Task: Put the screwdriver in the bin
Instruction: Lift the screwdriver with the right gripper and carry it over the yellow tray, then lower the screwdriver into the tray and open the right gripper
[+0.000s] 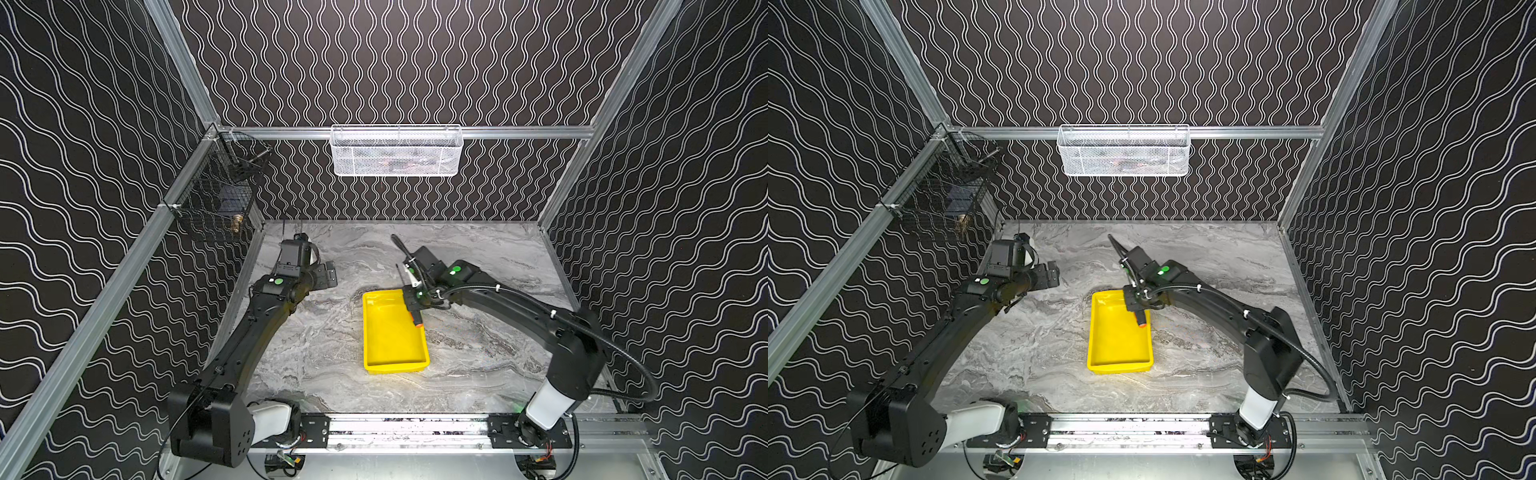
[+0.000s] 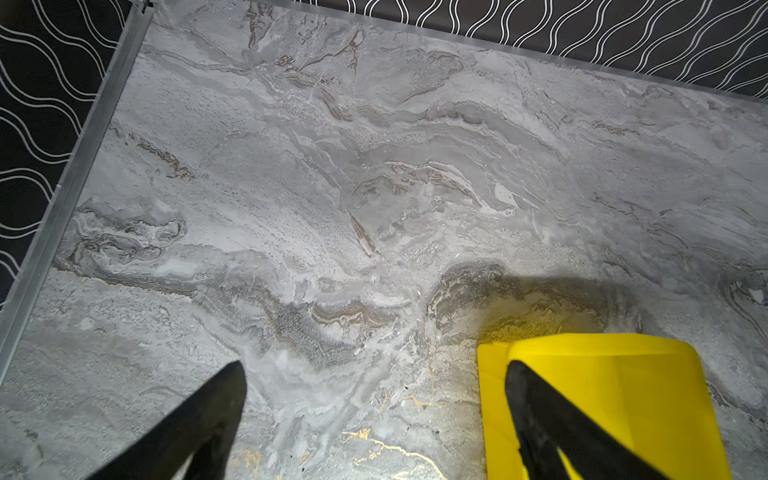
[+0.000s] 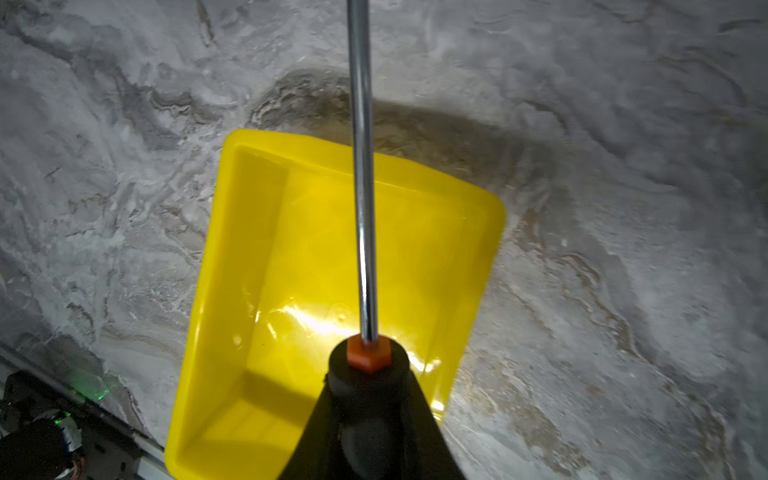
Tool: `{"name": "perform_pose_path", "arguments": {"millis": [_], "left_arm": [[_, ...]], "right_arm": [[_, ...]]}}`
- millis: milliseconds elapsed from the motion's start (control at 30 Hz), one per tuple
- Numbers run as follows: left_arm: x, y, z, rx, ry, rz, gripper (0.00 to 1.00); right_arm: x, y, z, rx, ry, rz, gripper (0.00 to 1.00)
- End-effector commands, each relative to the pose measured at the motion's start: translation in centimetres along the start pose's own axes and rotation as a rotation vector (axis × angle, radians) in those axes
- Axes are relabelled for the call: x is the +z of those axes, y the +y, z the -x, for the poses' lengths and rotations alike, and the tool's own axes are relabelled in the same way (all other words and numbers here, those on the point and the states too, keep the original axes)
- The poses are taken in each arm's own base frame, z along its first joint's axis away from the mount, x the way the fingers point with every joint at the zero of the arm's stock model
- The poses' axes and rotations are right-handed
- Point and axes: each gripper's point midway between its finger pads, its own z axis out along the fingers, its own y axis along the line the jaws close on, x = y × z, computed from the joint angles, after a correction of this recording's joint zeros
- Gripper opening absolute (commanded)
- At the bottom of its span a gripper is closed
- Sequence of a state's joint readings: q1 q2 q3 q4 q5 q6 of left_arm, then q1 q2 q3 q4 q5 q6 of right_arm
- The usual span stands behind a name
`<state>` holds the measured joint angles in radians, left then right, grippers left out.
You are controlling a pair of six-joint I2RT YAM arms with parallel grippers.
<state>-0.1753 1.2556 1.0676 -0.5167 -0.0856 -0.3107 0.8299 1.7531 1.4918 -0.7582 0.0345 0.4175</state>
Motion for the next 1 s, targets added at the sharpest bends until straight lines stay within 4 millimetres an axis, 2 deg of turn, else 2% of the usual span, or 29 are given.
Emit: {"name": "perform_pose_path", "arguments": {"millis": [0, 233, 433, 500, 700, 967], "left_arm": [[-0.2, -0.1, 0.4, -0.008, -0.011, -0.006, 0.99], [-0.2, 0.0, 0.5, -0.012, -0.011, -0.007, 0.99], [-0.2, -0.1, 0.5, -0.020, -0.011, -0.018, 0.99], [-0.2, 0.0, 0.5, -0.017, -0.009, -0.013, 0.99], [-0.1, 0.0, 0.4, -0.018, -0.004, -0.013, 0.99], [0.0, 0.0, 0.3, -0.021, -0.003, -0.013, 0.99]], "right_arm": [[1.3, 2.0, -0.5, -0.035, 0.028, 0.028, 0.11], [3.8, 4.2, -3.6, -0.097, 0.111, 0.033, 0.11], [5.7, 3.4, -5.9, -0.120, 0.170, 0.006, 0.11], [7.2, 2.7, -7.0, -0.125, 0.202, -0.014, 0.11], [8.8, 2.2, -8.2, -0.119, 0.227, -0.019, 0.12], [9.9, 1.9, -8.4, -0.118, 0.233, -0.034, 0.14]]}}
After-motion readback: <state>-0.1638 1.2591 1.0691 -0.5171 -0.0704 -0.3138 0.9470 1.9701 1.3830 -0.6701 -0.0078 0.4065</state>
